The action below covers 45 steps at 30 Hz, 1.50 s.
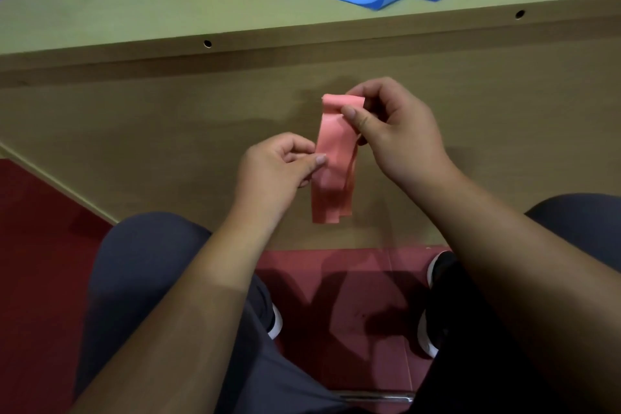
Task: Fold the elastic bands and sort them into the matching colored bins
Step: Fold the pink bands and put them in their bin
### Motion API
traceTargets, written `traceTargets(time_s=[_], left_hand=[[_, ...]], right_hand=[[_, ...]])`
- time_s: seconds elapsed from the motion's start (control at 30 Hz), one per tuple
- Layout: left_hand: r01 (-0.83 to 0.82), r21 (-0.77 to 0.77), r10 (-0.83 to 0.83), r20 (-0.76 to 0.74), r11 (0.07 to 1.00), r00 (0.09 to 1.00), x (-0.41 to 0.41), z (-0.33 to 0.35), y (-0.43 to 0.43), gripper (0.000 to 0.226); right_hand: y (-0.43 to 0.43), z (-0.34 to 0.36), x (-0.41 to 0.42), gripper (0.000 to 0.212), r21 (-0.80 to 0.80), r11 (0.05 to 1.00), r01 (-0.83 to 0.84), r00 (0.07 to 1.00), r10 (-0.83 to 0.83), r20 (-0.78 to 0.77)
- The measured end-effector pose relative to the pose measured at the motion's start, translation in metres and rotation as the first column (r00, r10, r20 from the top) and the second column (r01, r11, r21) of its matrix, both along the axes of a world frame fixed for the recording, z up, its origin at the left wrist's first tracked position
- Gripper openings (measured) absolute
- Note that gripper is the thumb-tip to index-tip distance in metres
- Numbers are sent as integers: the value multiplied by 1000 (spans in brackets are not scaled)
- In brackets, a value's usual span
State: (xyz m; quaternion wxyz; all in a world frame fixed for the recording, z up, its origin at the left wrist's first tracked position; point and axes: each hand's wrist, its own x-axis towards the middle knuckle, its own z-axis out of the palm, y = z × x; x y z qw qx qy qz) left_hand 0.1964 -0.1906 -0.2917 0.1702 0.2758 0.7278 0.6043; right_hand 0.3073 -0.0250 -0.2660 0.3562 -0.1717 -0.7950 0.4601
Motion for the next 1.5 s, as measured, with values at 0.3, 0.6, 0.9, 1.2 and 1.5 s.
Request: traceTargets(time_s=[0.3,0.6,0.9,1.2,1.5], left_hand=[[-53,-21,52,-57,998,997,-5,-1,1,19],[-5,-50,2,-62,999,998,-8,-9,10,21],[-25,-82,15,-128,996,992,-6,-9,9,21],[21,-31,-25,-136,999,990,-10,-11,4,14],[207,46,-210,64,977,976,0,-3,4,8]], right_hand=[[-5,1,-4,13,-46,998,-46,998,44,-36],[-12,2,-4,13,-138,986,-97,994,88,-65],[-13,4,-4,11,-241,964,-109,993,95,-71],[-6,5,-1,9,-228,972,-54,996,37,-80],[-5,6,-1,6,-334,939,-84,992,48,-113]])
